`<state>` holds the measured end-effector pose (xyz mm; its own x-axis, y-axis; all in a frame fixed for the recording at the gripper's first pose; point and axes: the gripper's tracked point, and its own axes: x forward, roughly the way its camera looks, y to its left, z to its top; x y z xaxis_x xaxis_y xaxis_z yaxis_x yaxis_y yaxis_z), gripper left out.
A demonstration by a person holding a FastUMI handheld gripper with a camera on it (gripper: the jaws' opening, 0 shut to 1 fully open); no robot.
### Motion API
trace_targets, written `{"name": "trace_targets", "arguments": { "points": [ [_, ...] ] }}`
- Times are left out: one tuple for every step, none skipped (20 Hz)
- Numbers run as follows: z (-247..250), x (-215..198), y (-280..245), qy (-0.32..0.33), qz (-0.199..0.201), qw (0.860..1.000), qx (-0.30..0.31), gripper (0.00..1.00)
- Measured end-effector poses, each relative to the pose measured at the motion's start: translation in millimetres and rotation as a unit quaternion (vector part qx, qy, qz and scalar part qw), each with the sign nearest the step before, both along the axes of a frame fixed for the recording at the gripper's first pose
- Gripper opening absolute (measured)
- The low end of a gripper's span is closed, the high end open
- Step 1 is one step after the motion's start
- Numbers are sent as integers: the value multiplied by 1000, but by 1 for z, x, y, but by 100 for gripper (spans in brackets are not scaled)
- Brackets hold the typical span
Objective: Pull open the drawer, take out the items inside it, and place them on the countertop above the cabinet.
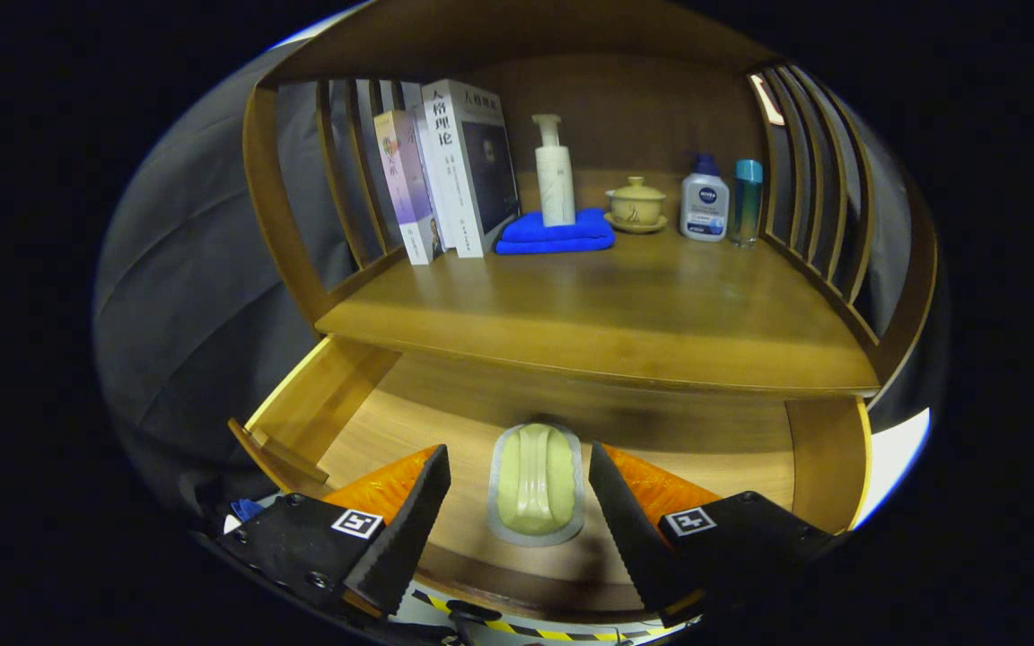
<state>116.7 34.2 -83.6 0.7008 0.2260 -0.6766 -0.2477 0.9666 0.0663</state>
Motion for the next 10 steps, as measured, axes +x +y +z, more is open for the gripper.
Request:
{"name": "trace_targets", "arguments": {
  "points": [
    [-4, 3, 2, 8, -1, 1000, 2, 98],
    [-9, 6, 3, 16, -1, 1000, 0, 98],
    [-15, 7, 3, 26, 0, 1000, -8, 98],
    [-22, 9, 2, 34, 0, 999, -17, 98],
    [-27, 10, 1, 39, 2, 999, -27, 98],
    [-31, 12, 1, 42, 5, 999, -33, 98],
    [-33, 13, 2, 44, 8, 998, -35, 98],
    [-37, 14, 3, 47, 8, 998, -36, 97],
    [-39, 14, 3, 50, 6, 998, -37, 95],
    [-43, 17, 2, 54, 3, 998, -41, 92]
  ]
}}
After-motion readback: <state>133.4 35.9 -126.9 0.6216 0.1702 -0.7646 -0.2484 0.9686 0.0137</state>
